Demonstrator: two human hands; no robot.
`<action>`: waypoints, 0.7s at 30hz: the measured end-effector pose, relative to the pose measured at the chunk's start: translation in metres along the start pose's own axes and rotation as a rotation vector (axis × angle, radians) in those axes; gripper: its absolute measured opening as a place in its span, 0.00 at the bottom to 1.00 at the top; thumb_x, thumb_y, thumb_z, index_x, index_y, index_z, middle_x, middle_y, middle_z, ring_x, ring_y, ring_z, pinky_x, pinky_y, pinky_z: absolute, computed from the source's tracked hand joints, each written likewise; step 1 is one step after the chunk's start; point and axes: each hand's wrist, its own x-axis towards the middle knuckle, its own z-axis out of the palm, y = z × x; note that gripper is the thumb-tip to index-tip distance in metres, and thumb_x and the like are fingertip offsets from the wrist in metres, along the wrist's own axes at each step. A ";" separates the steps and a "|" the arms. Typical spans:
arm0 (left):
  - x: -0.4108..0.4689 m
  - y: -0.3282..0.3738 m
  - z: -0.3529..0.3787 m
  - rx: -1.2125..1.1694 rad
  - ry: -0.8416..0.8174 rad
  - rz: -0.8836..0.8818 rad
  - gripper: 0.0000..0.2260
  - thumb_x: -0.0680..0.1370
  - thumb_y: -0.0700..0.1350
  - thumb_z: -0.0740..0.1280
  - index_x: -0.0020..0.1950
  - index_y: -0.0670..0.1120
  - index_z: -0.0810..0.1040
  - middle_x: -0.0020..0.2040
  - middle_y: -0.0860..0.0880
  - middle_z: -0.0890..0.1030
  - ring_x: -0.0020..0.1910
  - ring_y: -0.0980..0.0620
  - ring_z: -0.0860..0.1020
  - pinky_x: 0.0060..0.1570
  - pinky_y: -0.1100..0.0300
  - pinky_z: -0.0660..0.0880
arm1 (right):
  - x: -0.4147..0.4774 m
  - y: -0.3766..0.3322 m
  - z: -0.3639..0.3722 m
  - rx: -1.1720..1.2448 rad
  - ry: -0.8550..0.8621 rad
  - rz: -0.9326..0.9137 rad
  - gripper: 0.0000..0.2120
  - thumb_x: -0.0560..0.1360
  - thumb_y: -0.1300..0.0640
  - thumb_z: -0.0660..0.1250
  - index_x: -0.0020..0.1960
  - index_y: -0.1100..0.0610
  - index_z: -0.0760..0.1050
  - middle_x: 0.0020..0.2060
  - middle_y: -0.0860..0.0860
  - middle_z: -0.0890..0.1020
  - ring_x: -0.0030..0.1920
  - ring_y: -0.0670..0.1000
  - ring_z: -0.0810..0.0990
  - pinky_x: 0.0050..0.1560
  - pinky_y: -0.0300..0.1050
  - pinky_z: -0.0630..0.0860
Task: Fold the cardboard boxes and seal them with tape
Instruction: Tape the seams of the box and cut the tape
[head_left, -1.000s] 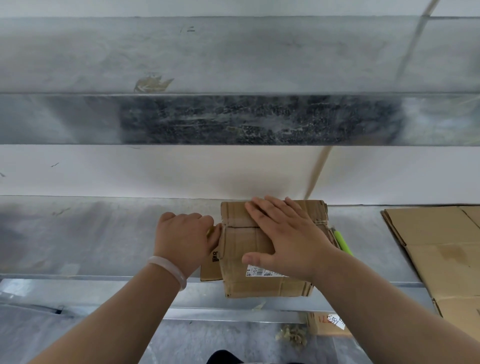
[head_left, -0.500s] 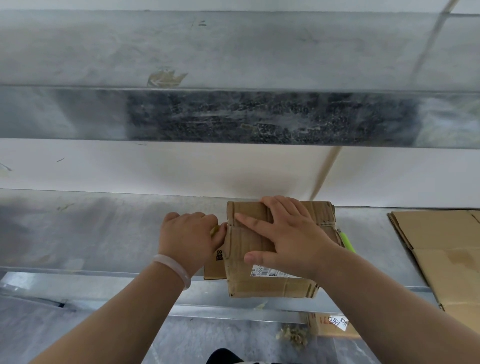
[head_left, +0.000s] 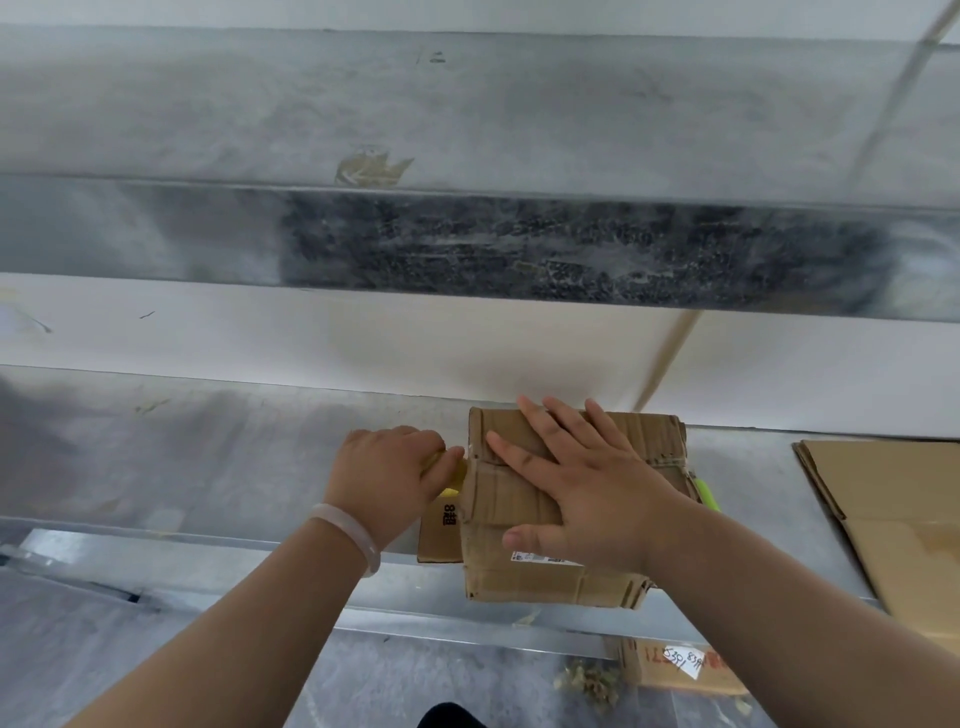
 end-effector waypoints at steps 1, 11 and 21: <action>-0.002 -0.004 -0.003 -0.140 -0.041 -0.023 0.23 0.77 0.65 0.47 0.40 0.55 0.75 0.33 0.56 0.76 0.33 0.57 0.74 0.40 0.58 0.72 | 0.000 0.000 0.000 0.002 0.002 0.000 0.39 0.66 0.21 0.37 0.70 0.32 0.26 0.75 0.47 0.27 0.75 0.51 0.28 0.74 0.58 0.30; -0.018 -0.029 -0.011 -0.712 -0.197 -0.041 0.11 0.75 0.60 0.66 0.57 0.69 0.73 0.49 0.57 0.77 0.48 0.60 0.75 0.46 0.69 0.75 | -0.001 0.002 0.004 -0.006 0.033 -0.001 0.38 0.69 0.21 0.41 0.71 0.32 0.26 0.74 0.46 0.26 0.75 0.49 0.27 0.74 0.57 0.29; -0.001 -0.025 -0.012 -0.157 -0.379 0.114 0.24 0.79 0.58 0.59 0.75 0.59 0.61 0.47 0.55 0.70 0.45 0.55 0.70 0.48 0.64 0.66 | 0.000 0.002 0.004 0.015 0.039 -0.012 0.36 0.70 0.21 0.41 0.68 0.30 0.24 0.74 0.45 0.26 0.74 0.49 0.26 0.74 0.57 0.30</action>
